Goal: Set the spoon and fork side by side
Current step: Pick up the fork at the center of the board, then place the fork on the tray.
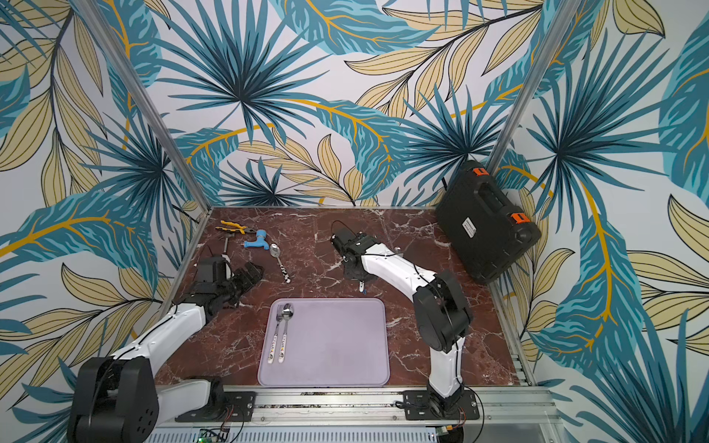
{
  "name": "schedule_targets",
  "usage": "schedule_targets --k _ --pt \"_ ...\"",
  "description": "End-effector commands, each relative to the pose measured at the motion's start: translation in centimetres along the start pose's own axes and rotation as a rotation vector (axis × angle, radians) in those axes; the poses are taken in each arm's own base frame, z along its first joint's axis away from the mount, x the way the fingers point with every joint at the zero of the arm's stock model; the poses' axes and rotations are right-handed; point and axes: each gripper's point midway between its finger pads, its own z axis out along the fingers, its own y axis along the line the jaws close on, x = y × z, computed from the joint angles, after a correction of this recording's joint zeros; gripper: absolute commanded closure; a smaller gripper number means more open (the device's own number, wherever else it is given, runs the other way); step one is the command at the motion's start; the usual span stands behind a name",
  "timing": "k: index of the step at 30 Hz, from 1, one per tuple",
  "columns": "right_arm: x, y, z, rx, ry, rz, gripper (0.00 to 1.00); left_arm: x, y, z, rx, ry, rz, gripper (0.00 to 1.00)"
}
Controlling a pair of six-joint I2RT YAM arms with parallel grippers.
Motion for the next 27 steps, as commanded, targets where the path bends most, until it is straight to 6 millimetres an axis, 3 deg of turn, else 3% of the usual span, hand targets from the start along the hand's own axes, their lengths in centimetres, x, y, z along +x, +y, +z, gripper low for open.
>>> schedule_targets --k 1,7,14,17,27 --pt "3.1 1.5 -0.9 -0.014 0.022 0.019 1.00 -0.1 0.3 -0.2 -0.002 -0.012 0.005 0.00" --pt "8.5 6.9 -1.9 -0.111 0.068 -0.004 1.00 -0.1 0.2 -0.2 0.004 -0.008 0.000 0.00" --pt "13.3 12.2 -2.1 -0.204 0.118 0.009 1.00 0.0 -0.2 -0.5 0.019 -0.009 -0.001 0.00" --pt "14.6 14.0 -1.7 -0.234 0.136 0.016 1.00 -0.1 -0.1 -0.7 0.016 -0.015 0.001 0.00" --pt "17.1 16.8 -0.6 -0.246 0.171 0.008 1.00 -0.1 -0.2 -0.8 0.018 -0.017 0.000 0.00"
